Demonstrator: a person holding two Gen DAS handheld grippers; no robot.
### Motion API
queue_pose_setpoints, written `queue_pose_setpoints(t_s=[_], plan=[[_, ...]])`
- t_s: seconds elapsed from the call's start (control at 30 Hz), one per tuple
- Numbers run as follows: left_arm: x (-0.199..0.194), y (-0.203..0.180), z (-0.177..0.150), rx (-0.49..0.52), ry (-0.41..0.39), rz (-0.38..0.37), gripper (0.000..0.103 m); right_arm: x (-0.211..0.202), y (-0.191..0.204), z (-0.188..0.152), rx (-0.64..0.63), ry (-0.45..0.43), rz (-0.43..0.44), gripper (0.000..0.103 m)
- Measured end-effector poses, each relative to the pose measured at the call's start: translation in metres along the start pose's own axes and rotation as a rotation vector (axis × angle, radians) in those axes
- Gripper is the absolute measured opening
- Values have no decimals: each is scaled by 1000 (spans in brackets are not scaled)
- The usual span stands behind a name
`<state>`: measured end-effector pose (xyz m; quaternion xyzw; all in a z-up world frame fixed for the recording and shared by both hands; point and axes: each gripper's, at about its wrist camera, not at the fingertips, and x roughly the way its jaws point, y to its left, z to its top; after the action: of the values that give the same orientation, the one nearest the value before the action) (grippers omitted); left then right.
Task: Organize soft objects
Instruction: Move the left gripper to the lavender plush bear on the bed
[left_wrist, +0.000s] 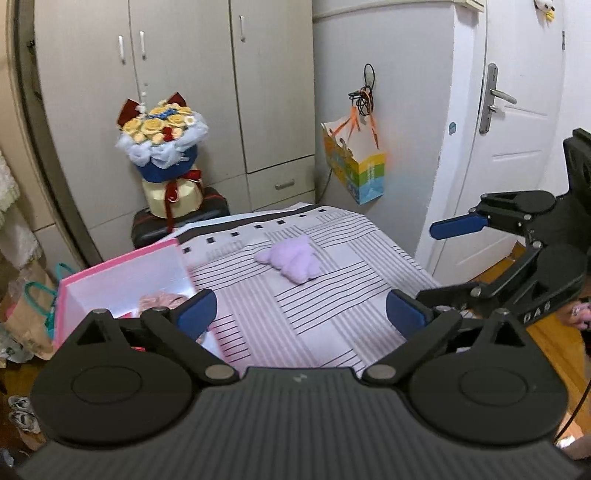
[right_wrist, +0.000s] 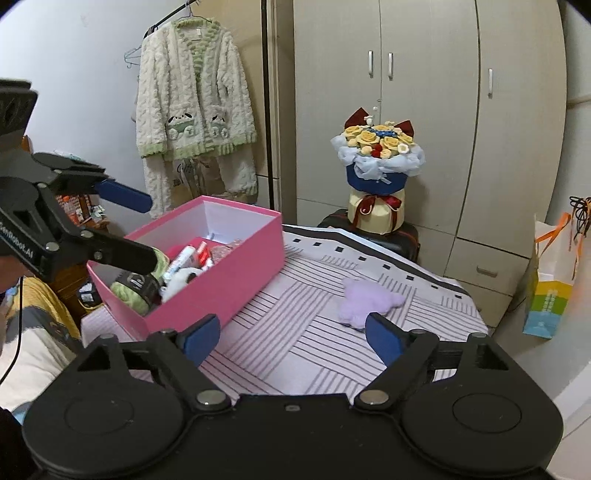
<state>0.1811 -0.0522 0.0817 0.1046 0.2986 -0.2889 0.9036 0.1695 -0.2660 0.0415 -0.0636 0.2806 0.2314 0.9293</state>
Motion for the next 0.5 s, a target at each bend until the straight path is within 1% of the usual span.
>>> queue_pose_setpoints(t_s=[0.13,0.2,0.27,0.33,0.37,0.4,0.5], plan=[[30,-6,9,-67,-9,-26,99,17,-13,-4,-5,-16,6,90],[42,-1,11,-152,-33,-71,99,26,-18,-6,-12,-29,10,90],[54,3,13,-234,-39,-119,99,37,-24,-7,-25,-48,1,90],[65,3,13,-274,-50,-131,98,48,-30,-9,-25,-67,-6,90],[71,2,13,-282,-57,-115,98,54,-33,-10,-23,-74,-7,90],[78,1,13,-288,-67,-80,97,60,-36,-12,-22,-82,-6,90],[104,-2,11,-293,-91,59,96,81,-48,-15,-9,-92,8,90]])
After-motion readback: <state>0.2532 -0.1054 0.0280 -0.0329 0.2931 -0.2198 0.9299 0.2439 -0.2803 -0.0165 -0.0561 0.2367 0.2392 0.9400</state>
